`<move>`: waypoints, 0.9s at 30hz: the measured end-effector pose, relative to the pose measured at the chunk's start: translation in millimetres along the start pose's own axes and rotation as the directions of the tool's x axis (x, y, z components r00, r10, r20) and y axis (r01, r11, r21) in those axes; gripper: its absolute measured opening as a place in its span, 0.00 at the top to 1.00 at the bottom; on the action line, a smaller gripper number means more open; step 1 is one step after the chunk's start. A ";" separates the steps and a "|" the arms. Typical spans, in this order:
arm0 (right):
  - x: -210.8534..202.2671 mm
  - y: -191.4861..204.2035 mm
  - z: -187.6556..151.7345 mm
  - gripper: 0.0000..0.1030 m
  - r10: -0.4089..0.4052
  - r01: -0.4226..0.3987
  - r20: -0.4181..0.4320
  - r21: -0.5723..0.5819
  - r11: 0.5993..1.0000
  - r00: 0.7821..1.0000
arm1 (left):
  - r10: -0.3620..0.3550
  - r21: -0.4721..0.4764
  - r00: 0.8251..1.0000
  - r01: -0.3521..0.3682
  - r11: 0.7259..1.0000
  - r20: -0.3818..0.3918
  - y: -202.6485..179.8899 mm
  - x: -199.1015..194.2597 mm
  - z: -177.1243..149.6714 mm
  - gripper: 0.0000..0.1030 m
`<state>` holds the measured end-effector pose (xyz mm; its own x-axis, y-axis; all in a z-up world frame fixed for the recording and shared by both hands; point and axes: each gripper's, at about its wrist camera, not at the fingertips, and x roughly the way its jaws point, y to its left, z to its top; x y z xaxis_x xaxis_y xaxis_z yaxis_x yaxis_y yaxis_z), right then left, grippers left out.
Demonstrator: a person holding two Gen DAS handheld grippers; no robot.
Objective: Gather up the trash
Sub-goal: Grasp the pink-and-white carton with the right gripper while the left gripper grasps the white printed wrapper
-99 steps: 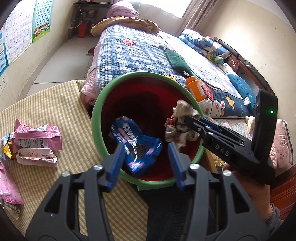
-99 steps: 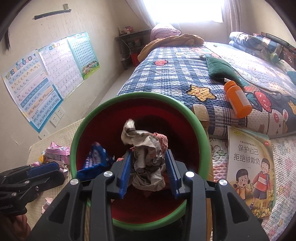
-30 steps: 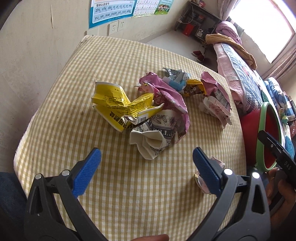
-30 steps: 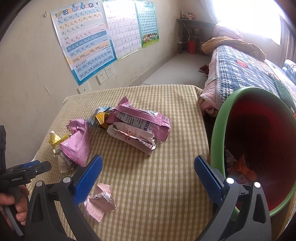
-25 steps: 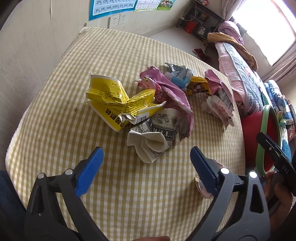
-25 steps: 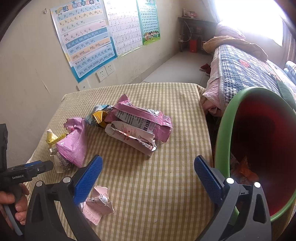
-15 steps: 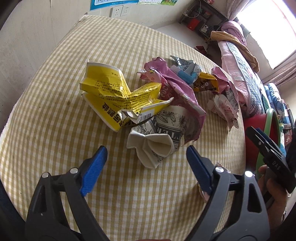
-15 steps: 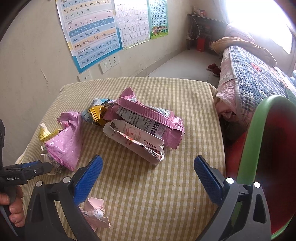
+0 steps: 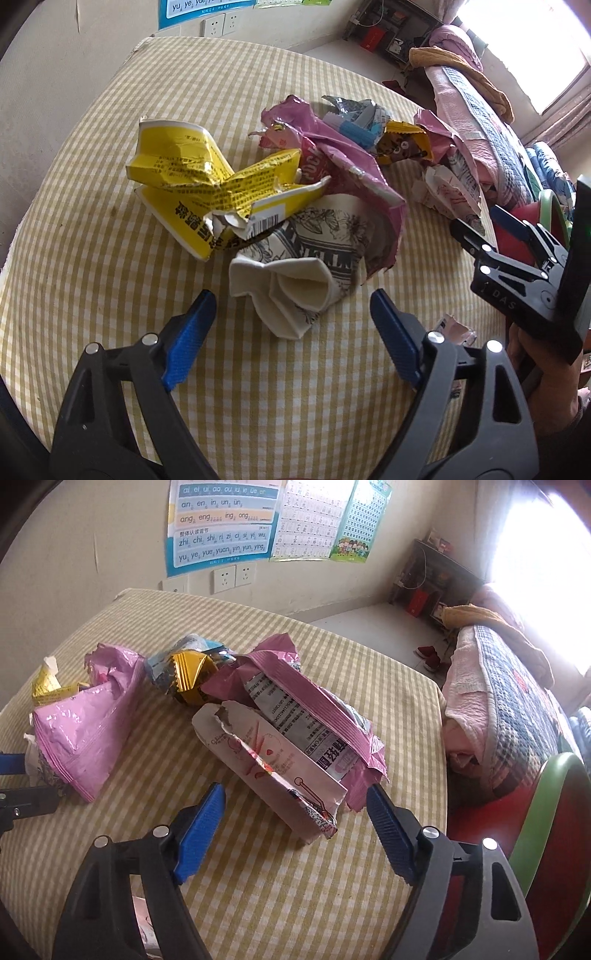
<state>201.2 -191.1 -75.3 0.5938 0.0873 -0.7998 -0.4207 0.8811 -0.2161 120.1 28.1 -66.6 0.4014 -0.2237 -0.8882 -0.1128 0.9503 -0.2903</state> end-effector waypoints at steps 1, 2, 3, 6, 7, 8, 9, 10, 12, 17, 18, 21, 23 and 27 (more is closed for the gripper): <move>3.0 3.2 -0.7 0.33 -0.005 0.005 -0.004 -0.020 1.000 1.000 | 0.009 0.013 1.000 -0.009 1.000 0.004 -2.0 0.8 -0.2 0.22; 5.7 5.4 -1.4 0.35 -0.011 0.010 -0.007 -0.033 0.999 1.000 | 0.020 0.023 1.000 -0.020 1.000 0.010 -3.2 1.0 -0.5 0.27; 7.2 6.2 -3.2 0.36 -0.019 0.018 -0.008 -0.042 0.999 1.000 | 0.028 0.028 0.999 -0.028 0.999 0.016 -4.0 1.1 -0.5 0.29; 10.8 7.1 -6.8 0.55 -0.046 0.045 -0.014 -0.058 0.997 0.999 | 0.042 0.032 0.999 -0.043 0.999 0.028 -2.6 -0.1 0.2 0.48; 11.1 6.2 -7.8 0.57 -0.045 0.044 -0.019 -0.056 0.997 0.999 | 0.043 0.035 0.999 -0.044 0.998 0.029 -1.5 -0.4 0.8 0.55; 10.9 3.9 -8.6 0.60 -0.037 0.036 -0.021 -0.048 0.998 0.999 | 0.040 0.034 0.999 -0.041 0.999 0.030 0.1 -1.1 1.1 0.56; 10.0 2.4 -8.5 0.62 -0.035 0.034 -0.022 -0.042 0.999 0.999 | 0.037 0.035 0.999 -0.038 0.999 0.031 1.0 -1.5 0.8 0.56; 8.3 0.9 -8.4 0.66 -0.034 0.033 -0.021 -0.039 0.999 0.999 | 0.037 0.037 0.999 -0.038 0.999 0.032 1.7 -2.2 0.1 0.57; 4.4 -2.7 -7.3 0.69 -0.025 0.024 -0.020 -0.027 0.999 0.999 | 0.037 0.036 0.999 -0.039 0.999 0.036 2.9 -3.9 -0.1 0.57; -7.3 -2.9 -8.0 0.74 0.016 -0.016 -0.021 0.001 1.000 1.000 | 0.039 0.041 0.998 -0.041 0.998 0.052 0.2 -12.4 -2.7 0.58; -9.8 -3.3 -8.4 0.75 0.029 -0.028 -0.022 0.011 1.000 0.999 | 0.040 0.043 0.998 -0.043 0.998 0.056 -0.9 -15.1 -3.5 0.58; -18.8 -5.8 -7.3 0.75 0.059 -0.058 -0.018 0.042 0.997 0.998 | 0.041 0.044 0.997 -0.044 0.998 0.069 -0.8 -22.4 -4.6 0.58; -22.9 -8.6 -7.1 0.75 0.074 -0.073 -0.018 0.061 0.996 0.997 | 0.042 0.043 0.996 -0.045 0.998 0.074 -0.3 -26.4 -5.7 0.58; -37.7 -13.0 -8.4 0.75 0.113 -0.112 -0.005 0.110 0.988 0.994 | 0.045 0.042 0.995 -0.049 0.998 0.091 -1.5 -38.2 -9.4 0.58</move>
<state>178.5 -209.8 -47.0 0.5392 0.1846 -0.8217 -0.4063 0.9116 -0.0618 96.4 33.2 -35.5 0.4771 -0.1601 -0.8641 -0.0936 0.9684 -0.2311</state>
